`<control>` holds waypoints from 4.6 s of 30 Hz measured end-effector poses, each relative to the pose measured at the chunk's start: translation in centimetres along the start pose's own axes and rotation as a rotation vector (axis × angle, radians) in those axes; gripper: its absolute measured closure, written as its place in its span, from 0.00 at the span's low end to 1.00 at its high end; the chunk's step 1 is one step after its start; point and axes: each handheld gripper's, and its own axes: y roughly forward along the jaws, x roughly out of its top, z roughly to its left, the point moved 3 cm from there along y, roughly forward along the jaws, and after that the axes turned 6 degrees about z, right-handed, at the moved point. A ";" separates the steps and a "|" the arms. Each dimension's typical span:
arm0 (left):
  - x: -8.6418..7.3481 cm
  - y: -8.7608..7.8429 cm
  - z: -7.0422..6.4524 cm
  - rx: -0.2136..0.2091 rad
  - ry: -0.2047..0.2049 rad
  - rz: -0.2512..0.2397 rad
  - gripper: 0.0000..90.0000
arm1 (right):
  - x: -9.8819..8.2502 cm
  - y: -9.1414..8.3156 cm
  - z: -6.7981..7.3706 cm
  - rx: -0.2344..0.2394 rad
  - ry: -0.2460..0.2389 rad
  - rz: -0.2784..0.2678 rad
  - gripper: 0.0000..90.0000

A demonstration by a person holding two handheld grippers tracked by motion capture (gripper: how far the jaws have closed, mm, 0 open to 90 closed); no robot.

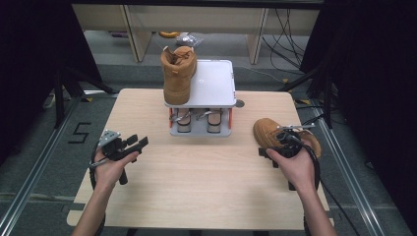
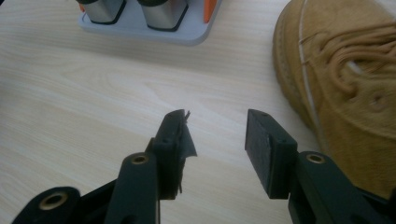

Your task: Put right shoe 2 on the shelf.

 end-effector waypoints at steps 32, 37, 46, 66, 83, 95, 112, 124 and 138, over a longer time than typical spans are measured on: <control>-0.2 0.1 -0.1 -0.009 -0.020 0.006 0.54 | 1.6 -7.2 -8.5 -0.211 0.083 -0.057 0.63; -0.3 0.2 -0.1 -0.009 -0.020 0.006 0.54 | 1.6 -7.2 -9.2 -0.231 0.096 -0.053 0.61; -0.4 0.3 -0.1 -0.013 -0.024 0.009 0.54 | 1.2 -6.5 -11.2 -0.267 0.071 -0.003 0.57; -0.9 0.7 -0.6 -0.024 -0.022 0.025 0.54 | 1.8 -2.0 -12.8 -0.224 0.210 0.267 0.63; -1.2 0.9 -0.5 -0.026 -0.027 0.041 0.54 | 2.2 -0.8 -13.1 -0.241 0.060 0.372 0.85; -1.2 1.0 -0.4 -0.027 -0.030 0.042 0.54 | 2.2 -1.6 -12.5 -0.072 0.323 0.339 0.90; -0.8 0.7 0.1 -0.021 -0.050 0.027 0.54 | 2.4 -2.3 -12.8 0.047 0.451 0.262 0.91; -0.4 0.4 0.8 0.000 -0.058 0.010 0.54 | 2.7 -2.6 -13.3 0.110 0.450 0.218 0.92; -0.6 -0.2 0.6 -0.020 -0.054 0.007 0.54 | 4.3 -3.6 -12.0 0.143 0.550 0.111 0.92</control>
